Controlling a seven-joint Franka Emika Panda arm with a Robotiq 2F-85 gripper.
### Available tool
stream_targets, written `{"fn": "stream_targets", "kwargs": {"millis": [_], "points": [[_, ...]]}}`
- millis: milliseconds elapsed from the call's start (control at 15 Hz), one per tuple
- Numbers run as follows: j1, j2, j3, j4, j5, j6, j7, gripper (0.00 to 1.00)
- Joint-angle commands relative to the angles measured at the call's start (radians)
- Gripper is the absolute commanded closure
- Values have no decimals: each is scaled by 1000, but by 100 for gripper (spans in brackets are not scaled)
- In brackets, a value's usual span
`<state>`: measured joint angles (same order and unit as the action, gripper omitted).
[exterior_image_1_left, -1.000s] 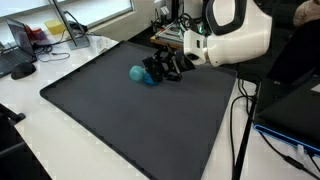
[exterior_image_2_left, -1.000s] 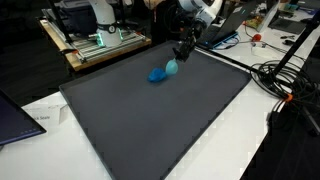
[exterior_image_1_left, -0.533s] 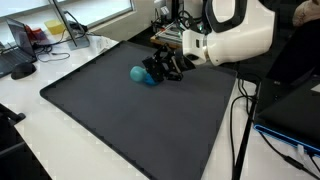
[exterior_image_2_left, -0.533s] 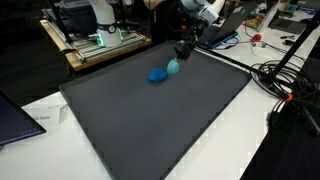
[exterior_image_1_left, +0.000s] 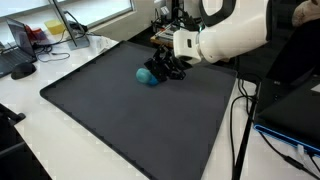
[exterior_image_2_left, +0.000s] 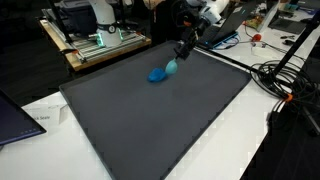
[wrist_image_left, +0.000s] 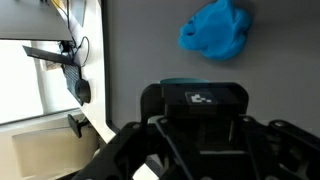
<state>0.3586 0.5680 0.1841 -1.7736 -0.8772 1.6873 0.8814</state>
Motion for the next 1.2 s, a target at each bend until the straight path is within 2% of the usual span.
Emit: {"fn": "stream_targets", "kwargs": {"millis": [0, 600, 1133], "points": [[-26, -21, -1, 12, 79, 27, -76, 79], [-62, -56, -28, 8, 212, 94, -162, 79], [-184, -254, -62, -139, 503, 331, -410, 79]]}}
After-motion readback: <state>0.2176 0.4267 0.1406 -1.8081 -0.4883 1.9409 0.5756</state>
